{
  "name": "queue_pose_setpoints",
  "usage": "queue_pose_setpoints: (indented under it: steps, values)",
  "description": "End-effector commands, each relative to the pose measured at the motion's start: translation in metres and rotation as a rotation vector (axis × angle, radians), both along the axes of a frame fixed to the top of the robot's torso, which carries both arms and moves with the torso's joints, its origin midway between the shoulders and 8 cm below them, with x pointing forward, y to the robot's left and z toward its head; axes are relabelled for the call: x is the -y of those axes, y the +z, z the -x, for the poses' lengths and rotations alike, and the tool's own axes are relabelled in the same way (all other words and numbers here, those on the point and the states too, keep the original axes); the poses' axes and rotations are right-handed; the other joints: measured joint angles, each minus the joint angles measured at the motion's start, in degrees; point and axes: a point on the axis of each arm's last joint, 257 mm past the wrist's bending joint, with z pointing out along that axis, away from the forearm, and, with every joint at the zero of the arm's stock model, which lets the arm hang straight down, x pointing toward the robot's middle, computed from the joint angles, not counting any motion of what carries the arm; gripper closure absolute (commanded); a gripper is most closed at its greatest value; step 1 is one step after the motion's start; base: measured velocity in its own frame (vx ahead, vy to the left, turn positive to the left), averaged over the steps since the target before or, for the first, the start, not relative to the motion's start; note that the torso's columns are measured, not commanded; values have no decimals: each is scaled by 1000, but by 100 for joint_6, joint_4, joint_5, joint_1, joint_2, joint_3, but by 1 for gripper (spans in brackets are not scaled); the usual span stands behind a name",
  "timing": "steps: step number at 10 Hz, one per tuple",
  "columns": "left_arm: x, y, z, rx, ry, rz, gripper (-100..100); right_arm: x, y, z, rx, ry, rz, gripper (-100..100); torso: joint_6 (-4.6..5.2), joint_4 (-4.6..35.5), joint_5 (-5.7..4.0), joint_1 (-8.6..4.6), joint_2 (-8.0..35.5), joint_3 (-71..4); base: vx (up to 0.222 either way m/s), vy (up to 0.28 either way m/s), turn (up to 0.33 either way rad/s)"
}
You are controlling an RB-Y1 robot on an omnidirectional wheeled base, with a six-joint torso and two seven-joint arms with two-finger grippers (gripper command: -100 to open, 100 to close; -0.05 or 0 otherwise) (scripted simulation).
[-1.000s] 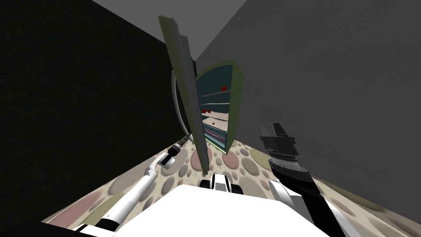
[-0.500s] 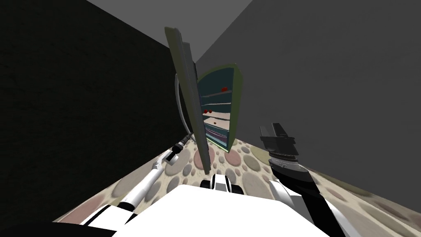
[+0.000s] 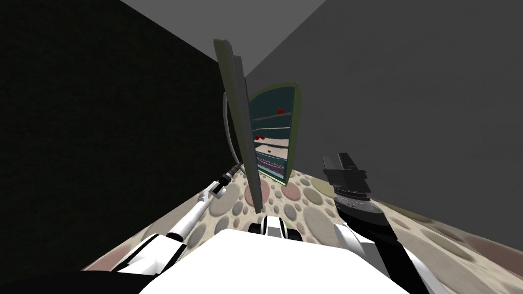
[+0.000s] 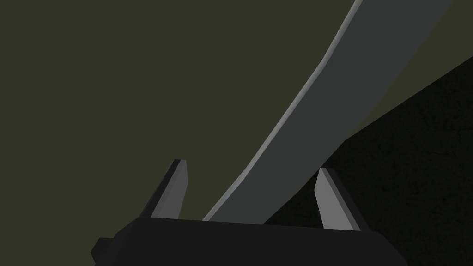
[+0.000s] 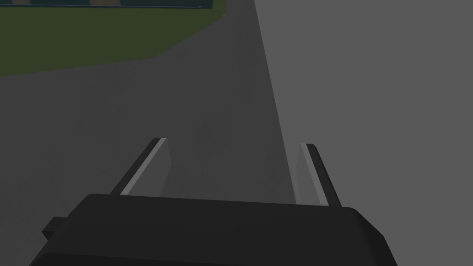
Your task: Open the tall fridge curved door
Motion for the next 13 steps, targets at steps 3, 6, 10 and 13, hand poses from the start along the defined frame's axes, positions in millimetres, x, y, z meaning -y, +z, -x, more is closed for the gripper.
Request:
queue_pose_setpoints:
  steps: [3,6,10,13]
  values:
    - [8,4,-32,3,-3,6,100,0,0,0,0,0,0,0,-4,-8,25,67,20,12,-127,190,-104]
    - [23,6,-52,0,-26,4,100,0,0,0,0,0,0,0,-14,-13,22,47,22,12,-123,207,-72]
    - [42,10,-72,-3,-53,0,100,0,0,0,0,0,0,0,-27,2,10,5,63,39,-103,142,-58]
    - [62,17,-90,-3,-84,-7,100,0,0,0,0,0,0,0,-28,14,20,36,114,70,-138,179,-96]
